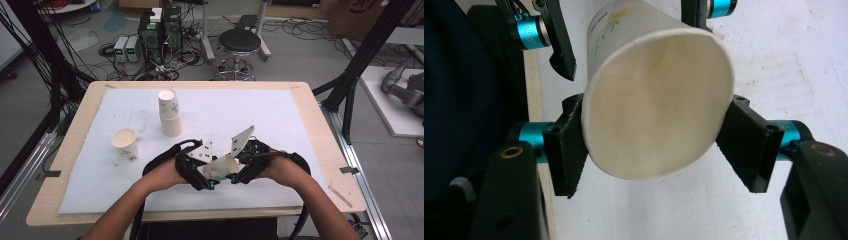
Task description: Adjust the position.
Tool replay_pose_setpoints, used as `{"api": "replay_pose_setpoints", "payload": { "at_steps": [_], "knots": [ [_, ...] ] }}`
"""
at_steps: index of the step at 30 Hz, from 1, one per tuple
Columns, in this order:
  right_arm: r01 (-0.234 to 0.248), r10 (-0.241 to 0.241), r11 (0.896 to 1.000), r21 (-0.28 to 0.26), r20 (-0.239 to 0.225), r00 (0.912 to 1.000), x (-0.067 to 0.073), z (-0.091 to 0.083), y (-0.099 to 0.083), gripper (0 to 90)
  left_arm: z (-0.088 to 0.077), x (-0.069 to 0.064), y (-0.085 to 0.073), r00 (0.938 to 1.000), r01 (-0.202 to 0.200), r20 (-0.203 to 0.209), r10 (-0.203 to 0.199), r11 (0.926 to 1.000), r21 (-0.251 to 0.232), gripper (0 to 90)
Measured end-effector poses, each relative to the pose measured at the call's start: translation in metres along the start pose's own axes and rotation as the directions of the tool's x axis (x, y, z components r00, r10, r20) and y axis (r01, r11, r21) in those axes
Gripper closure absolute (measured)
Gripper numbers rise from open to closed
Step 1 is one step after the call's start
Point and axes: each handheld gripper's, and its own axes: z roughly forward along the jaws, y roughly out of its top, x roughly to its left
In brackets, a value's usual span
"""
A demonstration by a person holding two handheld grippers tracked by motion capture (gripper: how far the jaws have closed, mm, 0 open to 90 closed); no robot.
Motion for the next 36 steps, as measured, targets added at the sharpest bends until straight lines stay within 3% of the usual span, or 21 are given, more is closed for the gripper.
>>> {"api": "replay_pose_setpoints", "payload": {
  "at_steps": [15, 24, 31, 33, 36],
  "knots": [
    [0.018, -0.017, 0.998, 0.052, -0.004, 0.9998, 0.004, 0.006, 0.006, 33.5, 0.008, 0.002, 0.004, 0.9999, -0.004, 0.015, 0.003, 0.9997, 0.022, 31.3],
    [0.014, -0.014, 0.999, 0.04, -0.007, 0.9999, 0.003, 0.004, 0.006, 33.6, 0.007, 0.002, 0.004, 0.9994, -0.006, 0.035, 0.006, 1.0, 0.004, 37.0],
    [-0.022, 0.021, 1.0, -0.012, -0.026, 0.9994, 0.0, 0.002, 0.002, 29.7, 0.007, 0.002, -0.001, 0.9987, 0.028, 0.044, -0.027, 0.9987, -0.042, 36.9],
    [-0.047, 0.045, 0.997, -0.064, -0.03, 0.9985, -0.001, 0.0, -0.001, 25.9, 0.007, 0.003, -0.003, 0.9986, 0.034, 0.043, -0.032, 0.9983, -0.048, 36.7],
    [-0.1, 0.096, 0.984, -0.148, -0.037, 0.9947, -0.003, -0.008, -0.007, 23.3, 0.007, 0.003, -0.009, 0.9981, 0.054, 0.033, -0.052, 0.9954, -0.078, 36.1]
  ]
}}
